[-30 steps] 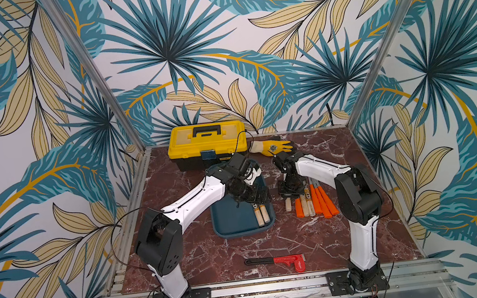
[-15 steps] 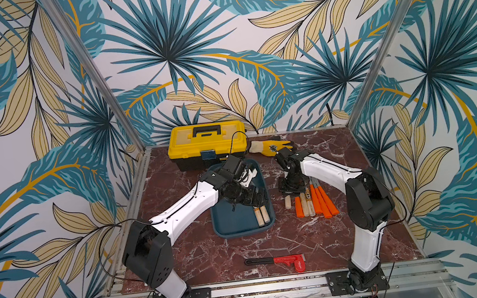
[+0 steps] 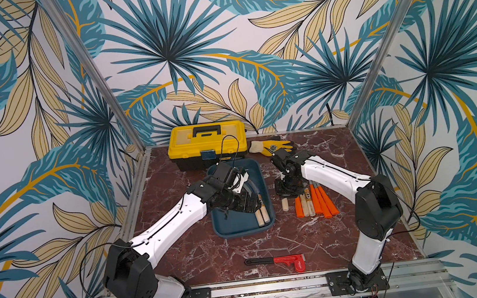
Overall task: Put small sickles into storage boxes
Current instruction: Pick up the sickle at the center of the board, then place the sickle in the storage box.
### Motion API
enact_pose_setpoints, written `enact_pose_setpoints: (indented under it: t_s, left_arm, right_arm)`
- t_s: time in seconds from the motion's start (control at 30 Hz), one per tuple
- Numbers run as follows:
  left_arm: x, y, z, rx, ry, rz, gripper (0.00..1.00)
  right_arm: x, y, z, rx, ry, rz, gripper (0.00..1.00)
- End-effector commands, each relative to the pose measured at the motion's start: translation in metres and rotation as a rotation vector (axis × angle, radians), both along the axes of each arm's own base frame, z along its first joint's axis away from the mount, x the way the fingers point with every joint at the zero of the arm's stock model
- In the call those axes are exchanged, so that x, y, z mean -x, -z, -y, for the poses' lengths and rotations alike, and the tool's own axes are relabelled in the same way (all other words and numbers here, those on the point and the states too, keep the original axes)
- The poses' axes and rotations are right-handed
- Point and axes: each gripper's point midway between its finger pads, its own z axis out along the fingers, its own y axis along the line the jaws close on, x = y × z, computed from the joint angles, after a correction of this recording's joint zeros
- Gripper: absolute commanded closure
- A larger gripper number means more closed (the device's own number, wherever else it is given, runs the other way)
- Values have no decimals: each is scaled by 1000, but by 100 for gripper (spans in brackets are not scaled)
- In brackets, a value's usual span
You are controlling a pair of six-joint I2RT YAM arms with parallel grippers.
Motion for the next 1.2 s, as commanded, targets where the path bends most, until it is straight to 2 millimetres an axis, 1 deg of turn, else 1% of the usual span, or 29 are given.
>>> enact_pose_setpoints:
  t_s: [0.0, 0.23, 0.5, 0.73, 0.9, 1.17]
  left_arm:
    - [4, -5, -9, 5, -38, 23, 1]
    - [20, -9, -25, 15, -78, 39, 0]
    - [33, -12, -47, 21, -136, 84, 1]
    - [44, -18, -64, 28, -173, 99, 1]
    - [51, -26, -73, 40, -199, 110, 1]
    - [64, -38, -89, 52, -228, 126, 1]
  right_arm:
    - [8, -18, -6, 0, -1, 22, 100]
    - [15, -30, -28, -20, -36, 43, 100]
    - [18, -35, -57, -50, -72, 54, 100]
    - [20, -30, -87, -73, -102, 44, 100]
    - [19, -25, -110, -95, -128, 37, 100]
    - [19, -9, -144, -144, -152, 16, 100]
